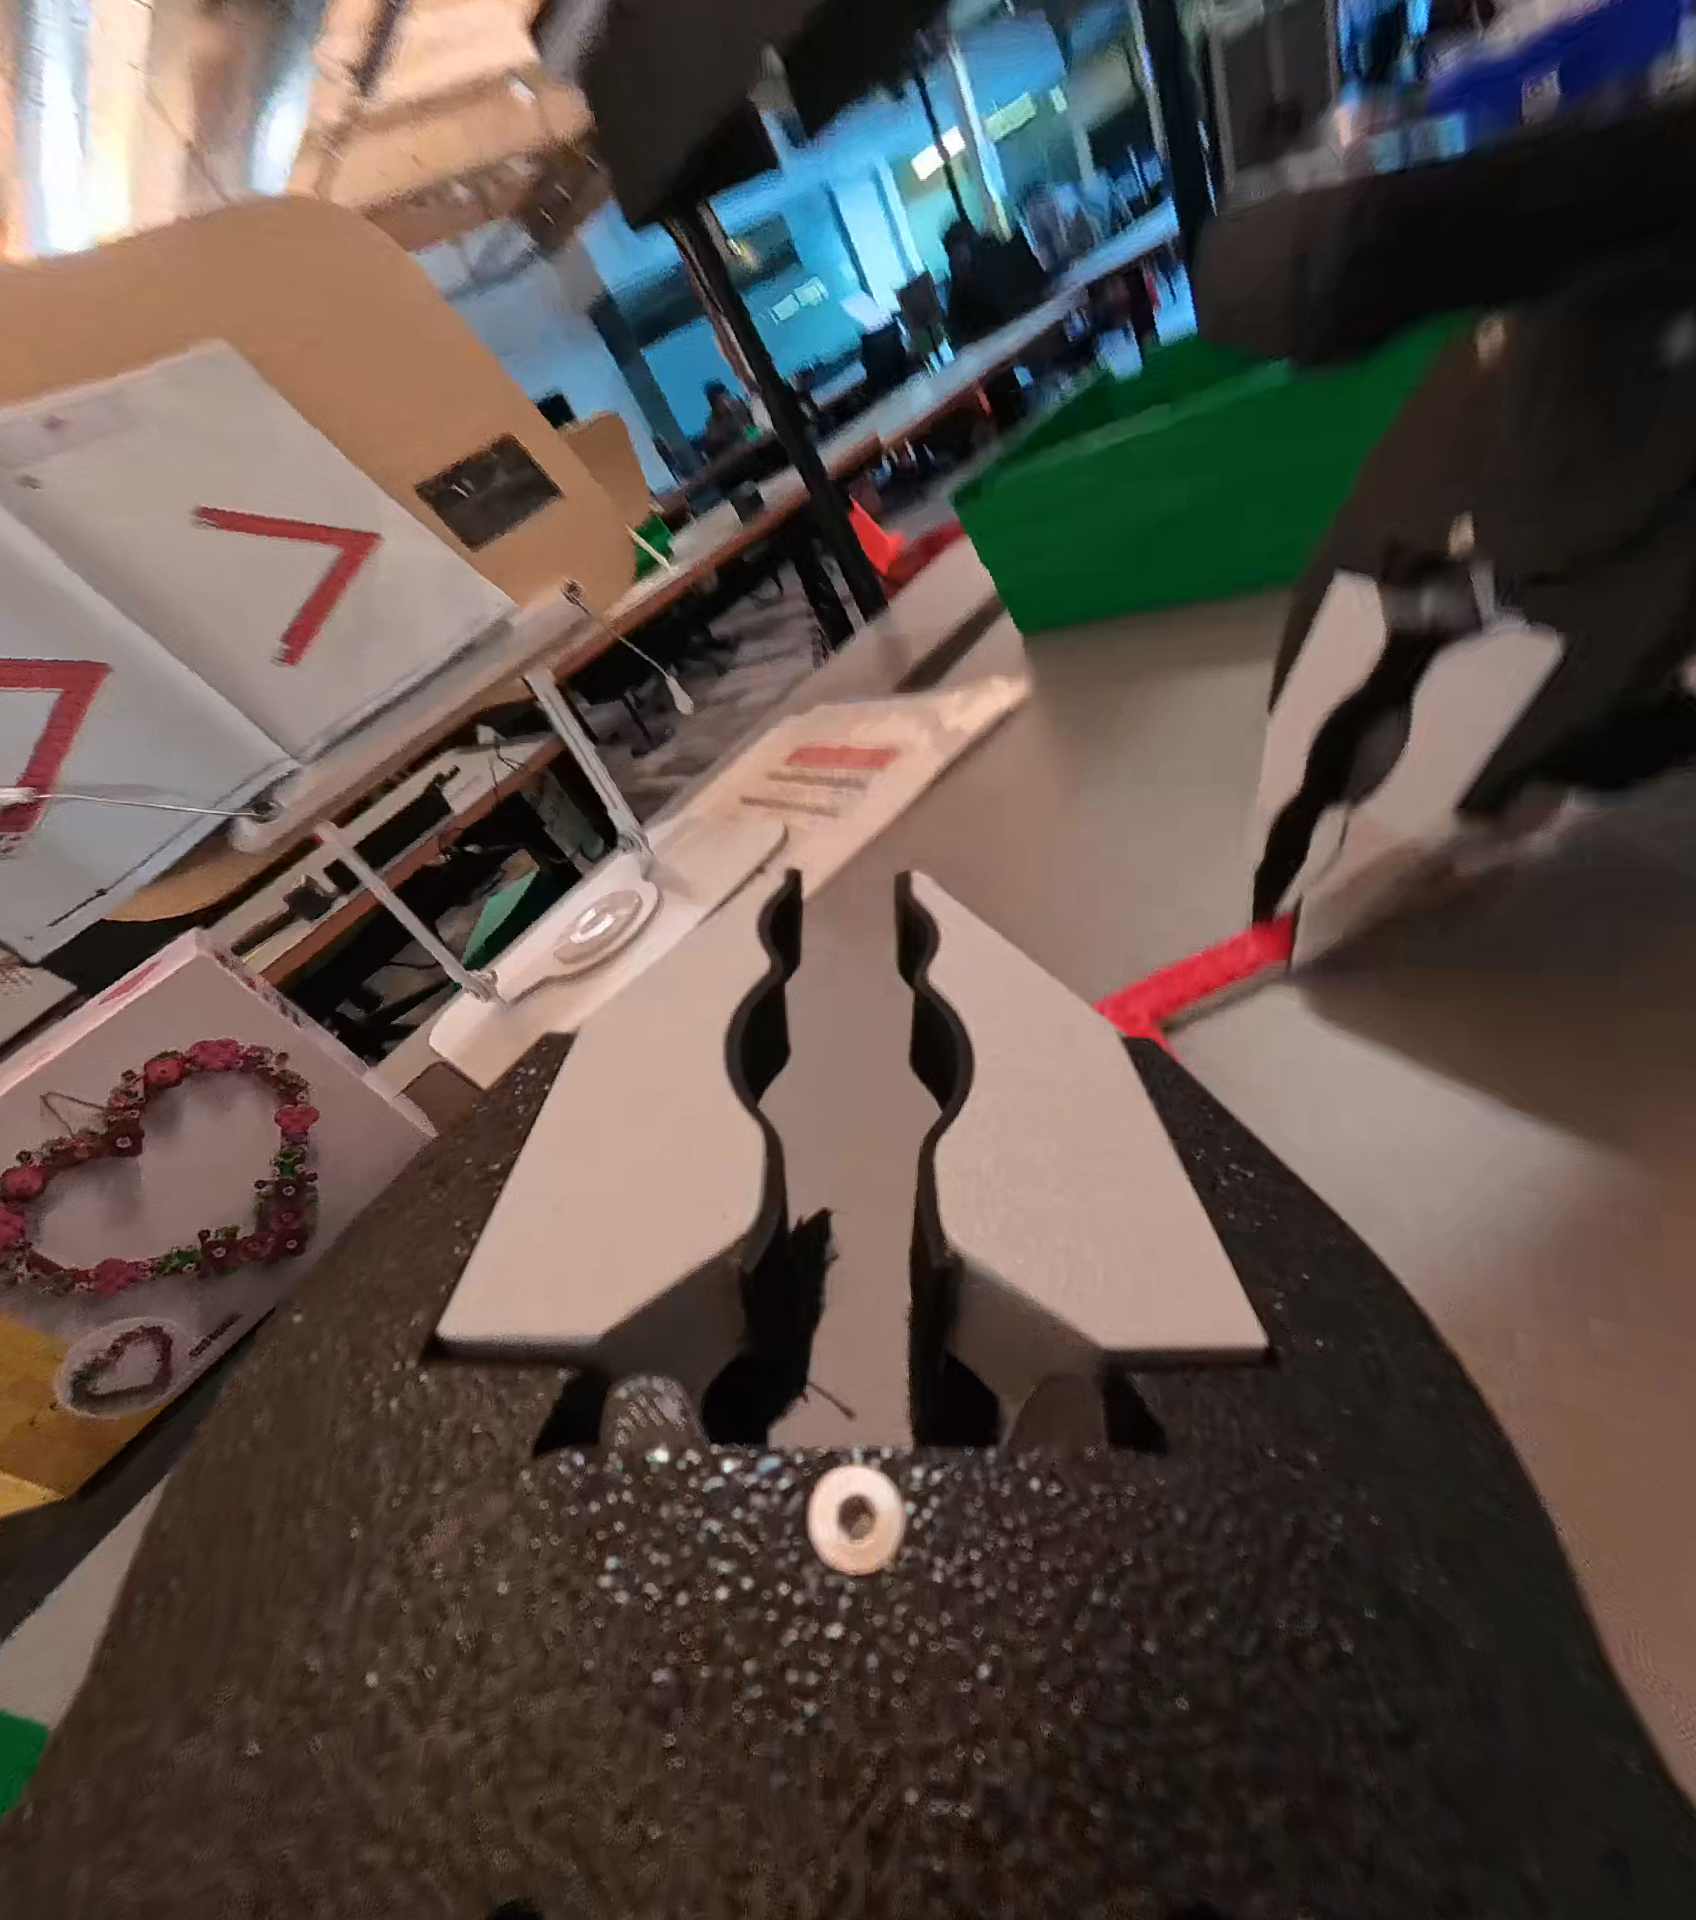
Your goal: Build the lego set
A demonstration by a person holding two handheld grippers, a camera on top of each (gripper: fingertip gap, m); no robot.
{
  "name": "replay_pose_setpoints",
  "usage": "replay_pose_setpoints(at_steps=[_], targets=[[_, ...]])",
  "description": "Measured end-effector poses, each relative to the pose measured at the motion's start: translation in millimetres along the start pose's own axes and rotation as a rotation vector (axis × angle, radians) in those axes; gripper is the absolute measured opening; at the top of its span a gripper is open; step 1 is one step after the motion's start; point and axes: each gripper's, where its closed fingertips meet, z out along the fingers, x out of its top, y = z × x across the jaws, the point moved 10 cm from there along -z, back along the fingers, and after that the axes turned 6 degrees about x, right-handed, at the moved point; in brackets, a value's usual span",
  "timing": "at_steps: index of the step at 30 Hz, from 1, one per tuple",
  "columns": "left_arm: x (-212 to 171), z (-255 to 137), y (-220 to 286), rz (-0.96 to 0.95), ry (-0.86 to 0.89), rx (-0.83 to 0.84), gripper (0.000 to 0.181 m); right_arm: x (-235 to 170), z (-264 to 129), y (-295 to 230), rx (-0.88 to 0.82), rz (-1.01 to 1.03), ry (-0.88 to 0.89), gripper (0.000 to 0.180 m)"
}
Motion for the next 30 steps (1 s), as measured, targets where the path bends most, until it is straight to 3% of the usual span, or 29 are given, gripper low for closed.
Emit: replay_pose_setpoints(at_steps=[1,4,7,16,21,27,30], targets=[[-5,3,3,0.050,-0.027,-0.037,0.020,-1,-1,3,0.031,-0.002,0.000,0.014],[-19,9,18,0.231,-0.096,-0.147,0.036,-4,-4,15,0.126,0.030,0.011,0.014],[-30,12,26,0.380,-0.116,-0.203,0.038,-6,-5,28,0.233,0.097,0.030,0.014],[-48,27,35,0.399,-0.118,-0.398,0.052,-7,-5,52,0.526,0.170,0.094,0.014],[-51,43,51,0.572,-0.063,-0.375,0.040,-10,1,56,0.577,0.165,0.072,0.014],[-49,49,67,0.661,0.065,-0.392,0.012,-11,5,58,0.622,0.180,0.080,0.014],[-48,49,69,0.678,0.078,-0.372,0.008,-10,2,56,0.582,0.148,0.108,0.014]])
